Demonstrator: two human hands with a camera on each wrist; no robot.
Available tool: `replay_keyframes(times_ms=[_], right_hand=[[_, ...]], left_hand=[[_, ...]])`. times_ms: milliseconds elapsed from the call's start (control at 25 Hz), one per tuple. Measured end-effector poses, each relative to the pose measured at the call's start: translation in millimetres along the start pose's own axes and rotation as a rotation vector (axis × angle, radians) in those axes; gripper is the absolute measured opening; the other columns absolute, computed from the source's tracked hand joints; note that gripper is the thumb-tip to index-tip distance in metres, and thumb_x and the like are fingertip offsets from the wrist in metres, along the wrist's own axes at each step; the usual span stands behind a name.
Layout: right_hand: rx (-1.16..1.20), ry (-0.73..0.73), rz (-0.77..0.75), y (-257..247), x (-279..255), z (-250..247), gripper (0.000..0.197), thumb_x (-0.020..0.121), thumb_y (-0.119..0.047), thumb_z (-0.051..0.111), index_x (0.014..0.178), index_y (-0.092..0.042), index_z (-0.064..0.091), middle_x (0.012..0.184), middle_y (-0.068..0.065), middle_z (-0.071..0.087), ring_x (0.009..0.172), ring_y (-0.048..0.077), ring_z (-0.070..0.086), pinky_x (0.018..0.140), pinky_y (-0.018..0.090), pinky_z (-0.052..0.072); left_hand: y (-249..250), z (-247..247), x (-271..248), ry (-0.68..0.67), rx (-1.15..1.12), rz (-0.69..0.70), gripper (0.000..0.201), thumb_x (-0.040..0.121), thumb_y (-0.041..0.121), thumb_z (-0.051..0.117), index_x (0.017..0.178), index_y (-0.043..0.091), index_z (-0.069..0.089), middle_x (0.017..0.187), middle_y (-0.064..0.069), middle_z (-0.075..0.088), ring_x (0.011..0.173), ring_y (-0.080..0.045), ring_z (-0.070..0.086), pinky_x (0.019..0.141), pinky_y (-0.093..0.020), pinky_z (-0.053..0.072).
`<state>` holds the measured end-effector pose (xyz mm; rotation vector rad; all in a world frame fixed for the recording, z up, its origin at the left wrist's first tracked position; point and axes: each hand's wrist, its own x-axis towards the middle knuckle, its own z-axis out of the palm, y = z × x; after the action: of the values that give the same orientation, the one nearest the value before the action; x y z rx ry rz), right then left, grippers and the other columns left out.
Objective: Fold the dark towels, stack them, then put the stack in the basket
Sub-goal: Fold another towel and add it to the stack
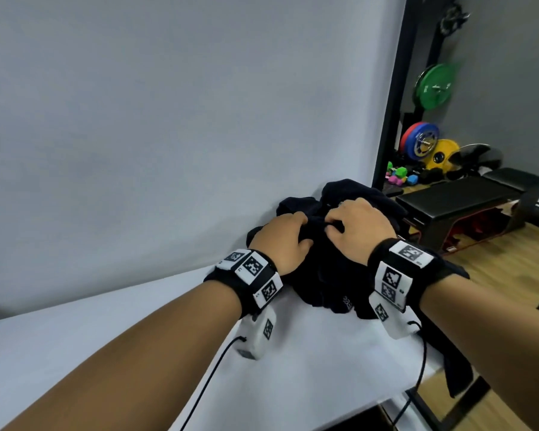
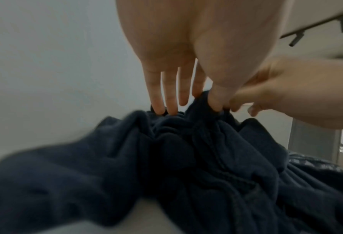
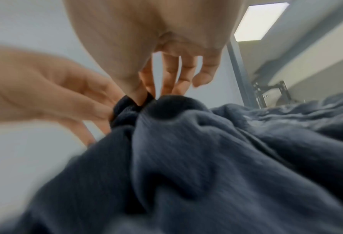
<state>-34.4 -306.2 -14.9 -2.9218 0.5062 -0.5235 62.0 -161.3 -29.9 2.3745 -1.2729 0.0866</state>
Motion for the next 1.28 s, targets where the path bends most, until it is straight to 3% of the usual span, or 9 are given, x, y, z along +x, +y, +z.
replay_keyframes(times_ms=[160,320,440,520,680,800,1000,1120,1280], right_hand=[[0.431,0.112,-0.045,-5.0,6.3,-20.4,0.008,0.089,-0.025,0.057,0.090,-0.022,0.064,0.080,-0.006,0.065,0.078,0.013,0.059,0.075,0.028,0.048],[0.530,0.271,-0.043,-18.8,22.3,-49.7,0.014,0.089,-0.028,0.060,0.097,-0.019,0.053,0.086,-0.006,0.061,0.079,0.012,0.057,0.069,0.024,0.044],[0.497,0.091,-0.041,-26.4,30.3,-59.2,0.041,0.080,-0.030,0.068,0.114,-0.026,0.045,0.092,-0.006,0.063,0.082,0.014,0.061,0.066,0.021,0.044],[0.478,0.034,-0.026,-35.2,34.7,-65.3,0.028,0.081,-0.031,0.067,0.105,-0.025,0.053,0.088,-0.007,0.064,0.082,0.014,0.061,0.065,0.020,0.045],[0.389,-0.021,-0.072,-58.4,44.1,-71.9,0.019,0.083,-0.024,0.064,0.101,-0.018,0.066,0.095,0.001,0.069,0.091,0.021,0.063,0.082,0.034,0.053],[0.359,-0.082,-0.092,-89.9,49.4,-64.5,0.011,0.083,-0.015,0.060,0.086,-0.026,0.060,0.085,-0.005,0.063,0.088,0.021,0.061,0.068,0.028,0.047],[0.593,0.055,-0.102,-166.9,61.4,-45.3,0.003,0.091,-0.026,0.057,0.090,-0.023,0.058,0.088,-0.004,0.062,0.089,0.021,0.059,0.072,0.029,0.040],[0.528,0.051,-0.123,-212.2,62.1,-42.5,0.018,0.084,-0.035,0.067,0.098,-0.027,0.058,0.093,-0.006,0.061,0.088,0.016,0.056,0.075,0.026,0.037],[0.231,-0.183,-0.126,-251.8,59.5,-34.3,0.021,0.077,-0.027,0.075,0.093,-0.027,0.062,0.102,0.000,0.063,0.091,0.019,0.057,0.075,0.026,0.039]], left_hand=[[13.6,3.0,16.8,0.108,-0.225,-0.045,0.029,0.089,0.036,0.059,0.113,0.020,0.055,0.101,0.001,0.066,0.091,-0.019,0.062,0.080,-0.034,0.051],[16.4,-39.6,34.7,0.353,-0.324,-0.054,0.012,0.089,0.026,0.052,0.090,0.020,0.062,0.084,0.000,0.068,0.083,-0.024,0.062,0.072,-0.032,0.049],[22.2,-94.5,40.9,0.512,-0.414,-0.016,0.012,0.086,0.016,0.048,0.081,0.020,0.058,0.073,0.006,0.061,0.074,-0.017,0.056,0.064,-0.020,0.043],[18.1,-130.1,35.6,0.577,-0.414,0.006,0.012,0.086,0.015,0.049,0.075,0.017,0.055,0.064,0.008,0.053,0.064,-0.012,0.049,0.053,-0.014,0.035],[-32.5,-186.1,7.1,0.737,-0.412,-0.103,0.015,0.084,0.019,0.048,0.072,0.010,0.051,0.062,0.006,0.046,0.060,-0.014,0.040,0.056,-0.027,0.033],[-86.9,-219.8,-29.7,0.829,-0.457,-0.229,0.018,0.082,0.025,0.046,0.066,0.017,0.043,0.062,0.007,0.042,0.062,-0.016,0.038,0.058,-0.031,0.032],[-168.7,-239.5,-103.0,0.676,-0.355,-0.376,0.045,0.085,0.047,0.049,0.075,0.004,0.053,0.069,0.000,0.052,0.066,-0.019,0.049,0.063,-0.033,0.040],[-219.0,-243.2,-150.5,0.585,-0.303,-0.460,0.054,0.089,0.052,0.050,0.078,0.000,0.057,0.069,-0.003,0.055,0.067,-0.021,0.053,0.064,-0.031,0.042],[-264.8,-253.9,-194.3,0.553,-0.263,-0.520,0.026,0.091,0.033,0.058,0.083,0.008,0.062,0.075,-0.001,0.060,0.076,-0.023,0.057,0.067,-0.029,0.040]])
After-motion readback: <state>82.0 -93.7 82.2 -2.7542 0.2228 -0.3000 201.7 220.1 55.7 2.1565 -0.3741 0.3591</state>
